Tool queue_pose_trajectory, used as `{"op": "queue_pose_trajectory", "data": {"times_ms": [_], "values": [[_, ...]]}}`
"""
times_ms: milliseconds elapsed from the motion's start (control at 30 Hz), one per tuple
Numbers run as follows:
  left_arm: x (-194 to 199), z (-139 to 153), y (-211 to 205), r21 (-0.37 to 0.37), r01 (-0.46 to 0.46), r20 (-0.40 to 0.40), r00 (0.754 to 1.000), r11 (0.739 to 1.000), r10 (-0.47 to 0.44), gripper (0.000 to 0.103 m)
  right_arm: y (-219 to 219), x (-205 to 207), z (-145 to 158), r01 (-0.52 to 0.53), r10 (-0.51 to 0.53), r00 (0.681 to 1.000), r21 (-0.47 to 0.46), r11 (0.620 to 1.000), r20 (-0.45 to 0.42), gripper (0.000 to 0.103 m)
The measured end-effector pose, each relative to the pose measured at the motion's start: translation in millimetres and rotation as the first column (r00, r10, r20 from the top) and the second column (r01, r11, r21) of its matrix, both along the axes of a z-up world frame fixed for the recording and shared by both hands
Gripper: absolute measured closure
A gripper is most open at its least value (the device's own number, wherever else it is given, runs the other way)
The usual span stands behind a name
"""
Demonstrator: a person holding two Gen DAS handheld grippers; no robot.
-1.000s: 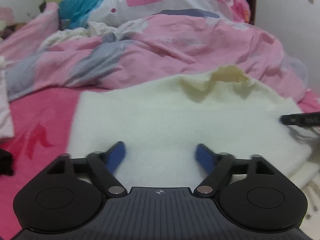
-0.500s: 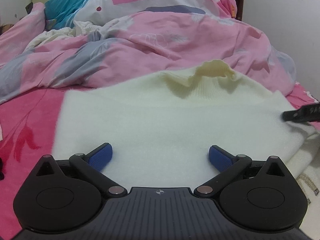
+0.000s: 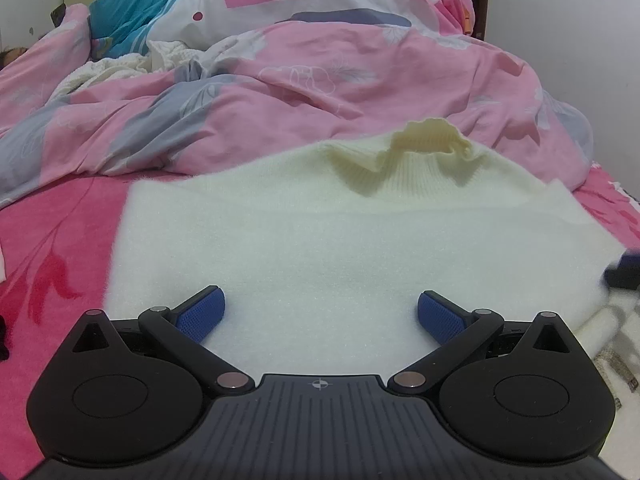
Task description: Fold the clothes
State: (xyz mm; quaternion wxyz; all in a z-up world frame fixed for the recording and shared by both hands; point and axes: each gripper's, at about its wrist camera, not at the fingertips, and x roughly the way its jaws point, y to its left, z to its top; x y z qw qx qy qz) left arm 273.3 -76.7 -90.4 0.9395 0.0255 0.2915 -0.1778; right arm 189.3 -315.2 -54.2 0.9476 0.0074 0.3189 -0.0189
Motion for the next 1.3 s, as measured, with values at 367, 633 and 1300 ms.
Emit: {"op": "queue_pose_trajectory", "data": {"times_ms": [367,633,1300], "values": [[0.4,-0.2,0.8,0.002,-0.001,0.000,1.000,1.000,0.001,0.000,-11.0,-13.6,-5.4,-0.001,-0.002,0.999,0.084,0.996,0.038,0.060],[0.4,-0.4,0.8,0.002,-0.002,0.001,1.000,1.000,0.002,0.000,-13.1,-13.9,-6.1,-0.001,-0.003,0.999,0.095,0.995,0.039,0.060],[0.5,-0.7,0.8,0.002,-0.002,0.001,1.000,1.000,0.002,0.000,-17.7,-15.3,-8.3,-0.007,0.001,0.999,0.127,0.992,0.052,0.060]]}}
